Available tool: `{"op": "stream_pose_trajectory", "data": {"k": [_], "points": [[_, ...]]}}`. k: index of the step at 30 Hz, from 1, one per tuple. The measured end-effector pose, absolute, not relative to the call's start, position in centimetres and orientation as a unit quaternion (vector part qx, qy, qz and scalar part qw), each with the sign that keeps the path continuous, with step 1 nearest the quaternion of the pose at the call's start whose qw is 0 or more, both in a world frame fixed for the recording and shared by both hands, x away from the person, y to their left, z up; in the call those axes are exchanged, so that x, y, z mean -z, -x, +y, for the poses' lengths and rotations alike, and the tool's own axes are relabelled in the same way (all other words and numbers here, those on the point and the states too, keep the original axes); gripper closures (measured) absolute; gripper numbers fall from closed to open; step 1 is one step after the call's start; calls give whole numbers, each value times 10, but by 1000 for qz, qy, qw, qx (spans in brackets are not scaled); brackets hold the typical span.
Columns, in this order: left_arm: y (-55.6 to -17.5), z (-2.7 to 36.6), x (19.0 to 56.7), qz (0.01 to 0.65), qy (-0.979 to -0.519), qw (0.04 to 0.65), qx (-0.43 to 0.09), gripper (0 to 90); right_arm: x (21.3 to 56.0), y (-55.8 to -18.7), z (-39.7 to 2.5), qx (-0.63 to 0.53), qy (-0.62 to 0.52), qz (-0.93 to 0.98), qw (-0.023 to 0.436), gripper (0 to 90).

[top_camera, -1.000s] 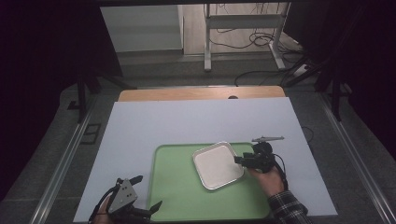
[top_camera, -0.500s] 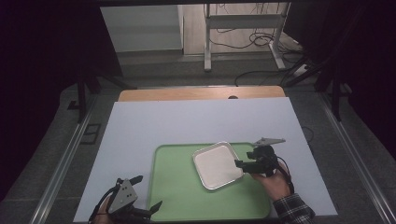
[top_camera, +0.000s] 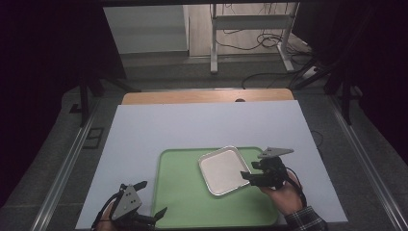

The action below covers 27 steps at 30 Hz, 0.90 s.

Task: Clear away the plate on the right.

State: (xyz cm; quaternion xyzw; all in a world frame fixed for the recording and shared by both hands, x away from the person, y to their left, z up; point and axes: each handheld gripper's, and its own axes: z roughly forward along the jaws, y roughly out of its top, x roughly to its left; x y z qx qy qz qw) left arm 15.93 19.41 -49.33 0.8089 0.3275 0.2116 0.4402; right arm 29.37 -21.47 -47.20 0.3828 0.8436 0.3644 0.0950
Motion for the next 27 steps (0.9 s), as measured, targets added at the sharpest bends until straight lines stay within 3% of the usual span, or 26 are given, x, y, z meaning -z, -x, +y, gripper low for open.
{"op": "stream_pose_trajectory", "data": {"k": [14,27], "points": [[-159,193,494,327,-809,440,-212,16,472,-263,-190,-348,-319,880,57,894],[-159,193,493,326,-811,438,-213,16,492,-257,-164,-314,-284,905,36,898]]}}
